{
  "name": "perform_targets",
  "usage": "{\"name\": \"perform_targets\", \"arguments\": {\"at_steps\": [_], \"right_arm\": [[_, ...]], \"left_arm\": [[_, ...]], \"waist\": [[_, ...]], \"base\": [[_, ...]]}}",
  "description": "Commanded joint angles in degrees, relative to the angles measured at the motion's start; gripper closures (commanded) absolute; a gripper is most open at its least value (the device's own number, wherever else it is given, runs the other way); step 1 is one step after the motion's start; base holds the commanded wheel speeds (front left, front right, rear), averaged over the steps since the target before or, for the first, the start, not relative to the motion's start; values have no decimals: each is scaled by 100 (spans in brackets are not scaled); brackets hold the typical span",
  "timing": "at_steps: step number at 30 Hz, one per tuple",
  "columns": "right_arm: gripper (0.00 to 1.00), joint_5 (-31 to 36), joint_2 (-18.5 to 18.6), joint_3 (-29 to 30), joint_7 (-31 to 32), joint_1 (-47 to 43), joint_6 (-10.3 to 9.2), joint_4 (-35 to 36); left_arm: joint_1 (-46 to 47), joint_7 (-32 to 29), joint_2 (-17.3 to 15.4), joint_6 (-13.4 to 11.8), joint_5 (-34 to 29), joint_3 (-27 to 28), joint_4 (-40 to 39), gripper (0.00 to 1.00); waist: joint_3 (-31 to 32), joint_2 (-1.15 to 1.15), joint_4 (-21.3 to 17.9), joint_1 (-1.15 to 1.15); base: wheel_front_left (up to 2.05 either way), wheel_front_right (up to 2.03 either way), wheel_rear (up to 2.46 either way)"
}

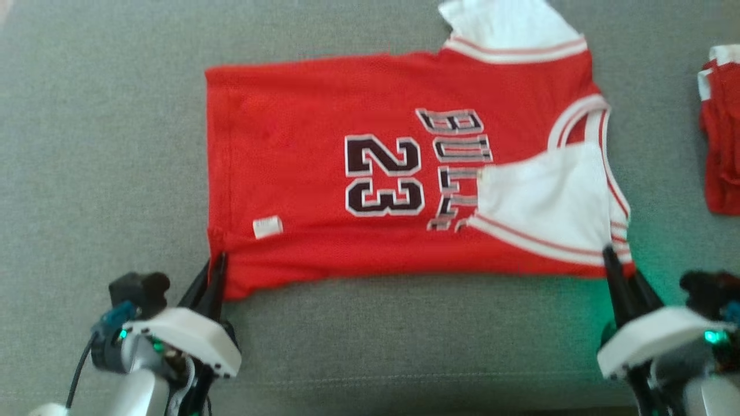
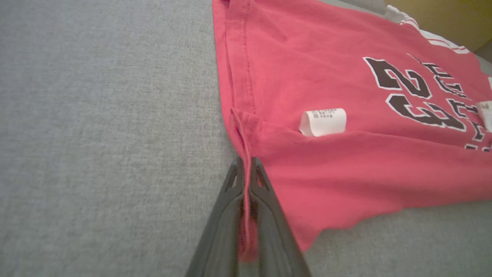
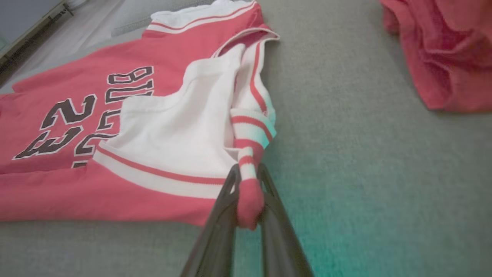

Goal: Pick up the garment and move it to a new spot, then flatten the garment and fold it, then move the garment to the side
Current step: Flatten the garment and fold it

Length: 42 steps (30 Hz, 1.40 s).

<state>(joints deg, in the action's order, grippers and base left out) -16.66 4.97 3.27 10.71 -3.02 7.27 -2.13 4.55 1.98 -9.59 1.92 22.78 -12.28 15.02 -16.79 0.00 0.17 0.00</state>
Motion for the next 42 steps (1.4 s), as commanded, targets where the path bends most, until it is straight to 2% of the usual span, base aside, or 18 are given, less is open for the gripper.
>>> {"name": "perform_targets", "arguments": {"at_steps": [1,8,9,10,11,12,13,16,24,30,38,42], "right_arm": [[100,-33,36,-44,29,-45,22,232],[100,-185,-111,16,306,-670,22,528],[82,-197,-123,19,337,-732,22,561],[37,-212,-135,19,382,-788,22,582],[0,-231,-146,5,424,-827,22,604],[0,-246,-154,-3,443,-848,22,632],[0,-236,-161,-10,451,-859,22,658],[0,-101,-170,13,285,-794,22,813],[0,376,-167,87,-195,-164,22,1438],[0,461,-81,41,-121,224,22,1720],[0,465,-50,4,-83,353,22,1694],[0,437,-73,10,-77,376,22,1707]], "left_arm": [[34,-7,-154,-55,3,218,-197,100],[-424,-273,-283,-222,78,293,-511,100],[-470,-320,-287,-229,101,291,-521,100],[-504,-367,-295,-236,115,284,-532,100],[-526,-387,-304,-249,114,281,-552,82],[-553,-432,-288,-274,135,278,-549,25],[-573,-459,-271,-299,151,278,-554,0],[-609,-378,-225,-413,118,291,-633,0],[-389,501,-86,-806,-255,390,-1284,0],[116,544,-189,-817,-427,348,-1475,0],[361,423,-268,-831,-499,287,-1355,0],[589,251,-277,-729,-428,212,-1205,0]], "waist": [[57,0,0,0],[257,0,-28,0],[285,0,-29,0],[306,0,-33,0],[327,0,-41,0],[344,0,-48,0],[364,0,-57,0],[430,0,-77,0],[567,0,-73,0],[616,0,-41,0],[590,0,-66,0],[424,0,-61,0]], "base": [[0,0,0],[0,0,0],[0,0,0],[0,0,0],[0,0,0],[0,0,0],[0,0,0],[0,0,0],[0,0,0],[0,0,0],[0,0,0],[0,0,0]]}}
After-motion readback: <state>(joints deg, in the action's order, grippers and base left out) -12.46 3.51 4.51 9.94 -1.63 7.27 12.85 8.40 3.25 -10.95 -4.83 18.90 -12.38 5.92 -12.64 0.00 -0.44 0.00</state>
